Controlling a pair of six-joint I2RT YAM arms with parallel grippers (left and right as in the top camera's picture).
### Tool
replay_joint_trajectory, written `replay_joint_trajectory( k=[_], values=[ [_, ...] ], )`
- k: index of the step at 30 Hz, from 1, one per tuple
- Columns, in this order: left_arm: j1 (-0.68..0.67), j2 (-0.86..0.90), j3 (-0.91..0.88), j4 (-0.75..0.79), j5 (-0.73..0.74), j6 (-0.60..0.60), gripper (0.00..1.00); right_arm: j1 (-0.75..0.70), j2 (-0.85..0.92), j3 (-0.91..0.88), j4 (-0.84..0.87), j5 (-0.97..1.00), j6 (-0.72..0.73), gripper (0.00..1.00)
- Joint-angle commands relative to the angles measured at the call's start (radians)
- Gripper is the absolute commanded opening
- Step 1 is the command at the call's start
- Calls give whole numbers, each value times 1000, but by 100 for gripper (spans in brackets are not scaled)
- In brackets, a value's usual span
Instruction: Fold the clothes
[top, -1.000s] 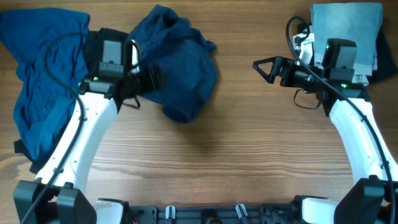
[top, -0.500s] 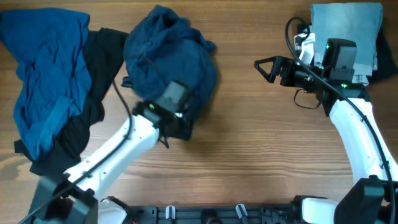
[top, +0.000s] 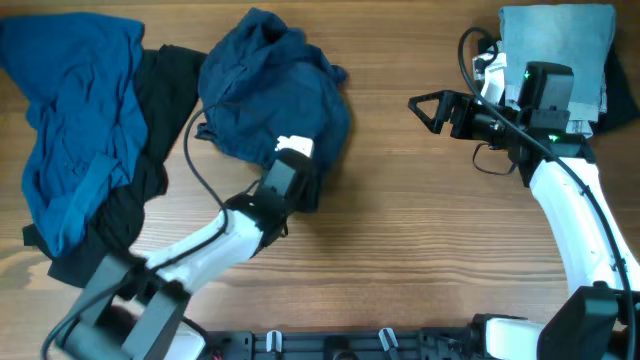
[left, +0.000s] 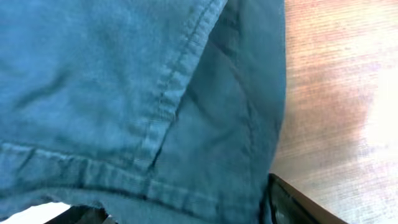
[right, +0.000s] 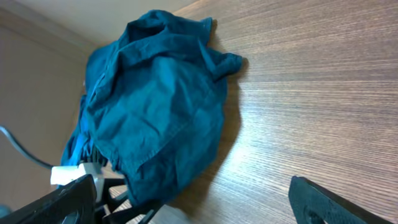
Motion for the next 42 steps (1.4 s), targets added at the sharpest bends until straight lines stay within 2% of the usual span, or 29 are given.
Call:
replay_joint_trajectory(
  k=[1, 2, 3, 4, 5, 6, 11, 13, 19, 22, 26, 28, 34, 37, 42],
  values=[
    [-2, 129, -6, 86, -17, 5, 68, -3, -15, 16, 0, 8, -18, 100],
    [-2, 158, -6, 103, -17, 5, 64, -3, -15, 16, -1, 11, -18, 99],
    [-2, 179, -5, 111, -17, 5, 51, -3, -15, 16, -1, 17, -17, 100],
    [-2, 186, -5, 114, -18, 5, 17, -3, -15, 16, 0, 27, -18, 100],
    [-2, 185, -5, 119, -19, 5, 6, -3, -15, 16, -1, 29, -17, 100],
    [-2, 177, -3, 147, -26, 5, 4, -3, -15, 16, 0, 29, -17, 99],
    [-2, 13, 71, 95, -25, -47, 4, -3, -15, 16, -4, 29, -29, 99],
    [-2, -128, 133, 76, -25, -52, 4, -2, -15, 16, -11, 29, -35, 99],
    [33, -500, 204, 319, -25, -52, 4, 3, -15, 16, -13, 29, -38, 100],
    [33, -587, 204, 322, -24, -52, 4, 35, -11, 16, -12, 38, -67, 99],
    [33, -619, 204, 313, -24, -53, 4, 85, 23, 13, -13, 43, -59, 99],
    [33, -615, 204, 305, -24, -53, 4, 99, 42, 8, -27, 40, -23, 94],
    [33, -601, 204, 286, -24, -52, 4, 100, 58, -11, -42, -61, 20, 92],
    [33, -601, 204, 289, -24, -52, 4, 102, 100, -11, -19, -99, 19, 91],
    [33, -601, 204, 289, -24, -52, 4, 106, 219, -18, 90, -240, -10, 85]
  ],
)
